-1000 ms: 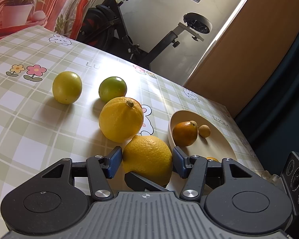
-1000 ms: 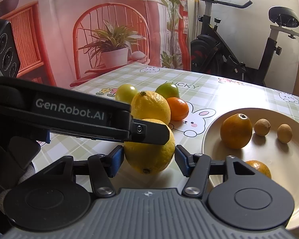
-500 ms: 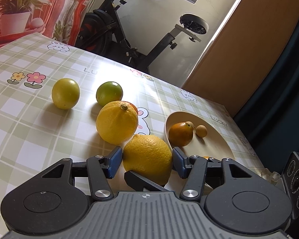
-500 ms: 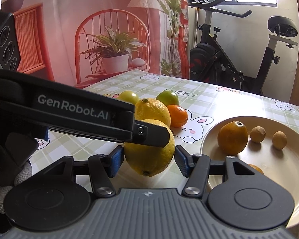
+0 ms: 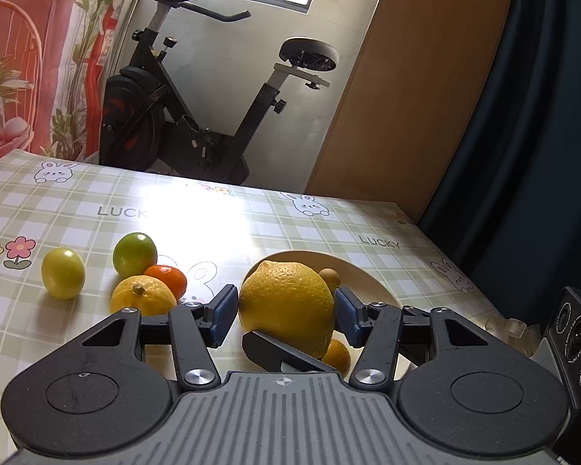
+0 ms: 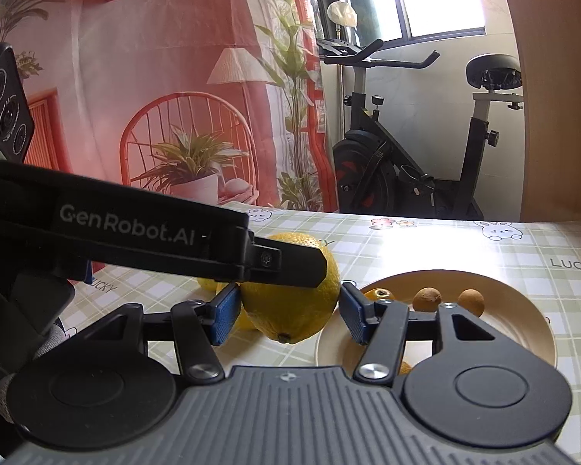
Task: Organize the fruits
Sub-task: 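Carry the lemon onto the plate and open both grippers, then move both grippers toward the second lemon beside the tangerine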
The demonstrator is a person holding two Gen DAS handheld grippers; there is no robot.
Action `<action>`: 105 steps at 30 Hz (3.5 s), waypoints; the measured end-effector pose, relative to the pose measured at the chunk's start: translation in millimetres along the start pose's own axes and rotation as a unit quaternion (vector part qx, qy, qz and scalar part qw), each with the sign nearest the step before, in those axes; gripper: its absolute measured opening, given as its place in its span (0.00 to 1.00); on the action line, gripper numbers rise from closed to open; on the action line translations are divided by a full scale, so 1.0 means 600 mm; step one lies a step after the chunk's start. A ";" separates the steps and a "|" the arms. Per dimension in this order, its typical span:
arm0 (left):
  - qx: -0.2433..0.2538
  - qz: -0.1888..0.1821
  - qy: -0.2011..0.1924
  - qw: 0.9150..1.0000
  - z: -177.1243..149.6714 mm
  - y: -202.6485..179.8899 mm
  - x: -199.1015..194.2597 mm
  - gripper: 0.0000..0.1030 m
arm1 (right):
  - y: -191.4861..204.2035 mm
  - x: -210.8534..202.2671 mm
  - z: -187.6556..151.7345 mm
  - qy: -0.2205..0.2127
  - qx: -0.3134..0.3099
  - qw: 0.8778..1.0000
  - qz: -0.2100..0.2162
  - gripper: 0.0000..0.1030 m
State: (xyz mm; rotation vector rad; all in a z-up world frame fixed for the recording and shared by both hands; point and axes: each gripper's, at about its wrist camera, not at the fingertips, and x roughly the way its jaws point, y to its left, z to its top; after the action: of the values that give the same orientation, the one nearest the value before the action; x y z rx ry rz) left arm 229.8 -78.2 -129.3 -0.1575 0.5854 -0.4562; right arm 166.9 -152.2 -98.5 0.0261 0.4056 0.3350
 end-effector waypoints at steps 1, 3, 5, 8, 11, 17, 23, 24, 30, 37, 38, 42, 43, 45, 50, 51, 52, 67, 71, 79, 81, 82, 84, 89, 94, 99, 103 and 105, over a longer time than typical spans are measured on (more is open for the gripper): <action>0.009 -0.004 0.001 1.000 0.004 -0.012 0.008 0.56 | -0.007 -0.004 0.002 -0.003 0.004 1.000 -0.004 0.57; 0.022 -0.014 0.003 1.000 0.010 -0.028 0.023 0.56 | -0.030 -0.016 0.007 -0.010 0.016 1.000 -0.016 0.57; 0.034 -0.029 0.009 0.999 0.015 -0.044 0.043 0.56 | -0.052 -0.027 0.010 -0.014 0.023 0.999 -0.029 0.57; 0.036 -0.050 0.019 0.998 0.020 -0.065 0.076 0.56 | -0.085 -0.038 0.012 -0.017 0.028 0.998 -0.049 0.57; 0.041 -0.062 0.035 0.997 0.019 -0.084 0.110 0.56 | -0.118 -0.042 0.006 -0.013 0.039 0.997 -0.064 0.57; 0.040 -0.082 0.083 0.992 0.009 -0.099 0.185 0.56 | -0.170 -0.035 -0.018 0.012 0.046 0.995 -0.087 0.57; 0.037 -0.077 0.097 0.992 0.008 -0.105 0.228 0.56 | -0.205 -0.017 -0.021 0.025 0.077 0.992 -0.098 0.57; 0.037 -0.076 0.098 0.992 0.008 -0.108 0.231 0.56 | -0.208 -0.014 -0.021 0.026 0.080 0.991 -0.100 0.57; 0.040 -0.074 0.104 0.991 0.005 -0.112 0.238 0.56 | -0.219 -0.004 -0.018 0.039 0.095 0.989 -0.104 0.57; 0.044 -0.064 0.110 0.991 0.005 -0.121 0.249 0.56 | -0.215 0.009 -0.017 0.056 0.092 0.988 -0.112 0.57; 0.045 -0.062 0.111 0.991 0.005 -0.121 0.250 0.56 | -0.214 0.010 -0.018 0.059 0.091 0.988 -0.113 0.57; 0.044 -0.062 0.112 0.991 0.004 -0.119 0.250 0.56 | -0.214 0.012 -0.020 0.063 0.089 0.987 -0.114 0.57; 0.045 -0.060 0.113 0.991 0.004 -0.119 0.250 0.56 | -0.213 0.014 -0.019 0.065 0.088 0.987 -0.116 0.57; 0.047 -0.058 0.111 0.991 0.002 -0.119 0.250 0.56 | -0.210 0.016 -0.019 0.067 0.084 0.987 -0.121 0.56; 0.051 -0.057 0.103 0.992 0.005 -0.120 0.239 0.55 | -0.210 0.013 -0.021 0.064 0.085 0.987 -0.119 0.58; 0.051 -0.058 0.098 0.992 0.007 -0.120 0.233 0.55 | -0.211 0.008 -0.021 0.056 0.088 0.988 -0.115 0.59; 0.051 -0.059 0.092 0.993 0.011 -0.118 0.225 0.55 | -0.213 0.002 -0.023 0.048 0.095 0.989 -0.107 0.63; 0.036 -0.016 0.033 0.999 0.047 0.013 0.063 0.56 | -0.201 -0.035 -0.026 -0.001 0.089 0.992 -0.090 0.65; 0.020 0.009 0.021 1.000 0.053 0.065 0.018 0.56 | -0.204 -0.035 -0.025 0.008 0.109 0.989 -0.103 0.65; 0.013 0.055 0.002 0.998 0.082 0.155 -0.047 0.56 | -0.161 -0.033 -0.004 0.013 0.124 0.989 -0.082 0.65; 0.008 0.067 -0.006 0.998 0.089 0.172 -0.057 0.56 | -0.139 -0.023 0.007 0.011 0.121 0.990 -0.070 0.65; 0.004 0.071 -0.010 0.997 0.091 0.183 -0.063 0.56 | -0.126 -0.015 0.013 0.010 0.120 0.991 -0.059 0.65; -0.003 0.077 -0.018 0.997 0.089 0.195 -0.070 0.56 | -0.101 0.003 0.023 0.009 0.117 0.992 -0.042 0.65; -0.014 0.092 -0.018 0.996 0.070 0.221 -0.077 0.56 | -0.029 0.059 0.035 0.023 0.088 0.996 -0.010 0.65; -0.029 0.096 -0.013 0.995 0.050 0.252 -0.091 0.56 | 0.032 0.119 0.029 0.054 0.040 0.998 0.016 0.65; -0.028 0.087 -0.011 0.996 0.044 0.255 -0.087 0.58 | 0.054 0.165 0.010 0.084 0.037 0.996 0.018 0.65; -0.023 0.072 -0.008 0.997 0.042 0.249 -0.075 0.62 | 0.060 0.186 0.003 0.092 0.029 0.995 0.002 0.67; -0.022 0.063 -0.006 0.998 0.040 0.245 -0.064 0.62 | 0.060 0.195 0.002 0.094 0.035 0.995 0.003 0.68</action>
State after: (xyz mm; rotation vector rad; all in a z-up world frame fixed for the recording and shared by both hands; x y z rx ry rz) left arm 269.4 70.4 -130.3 -0.1643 0.5892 -0.3195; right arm 257.5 -80.0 -138.7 0.0636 0.6043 0.3304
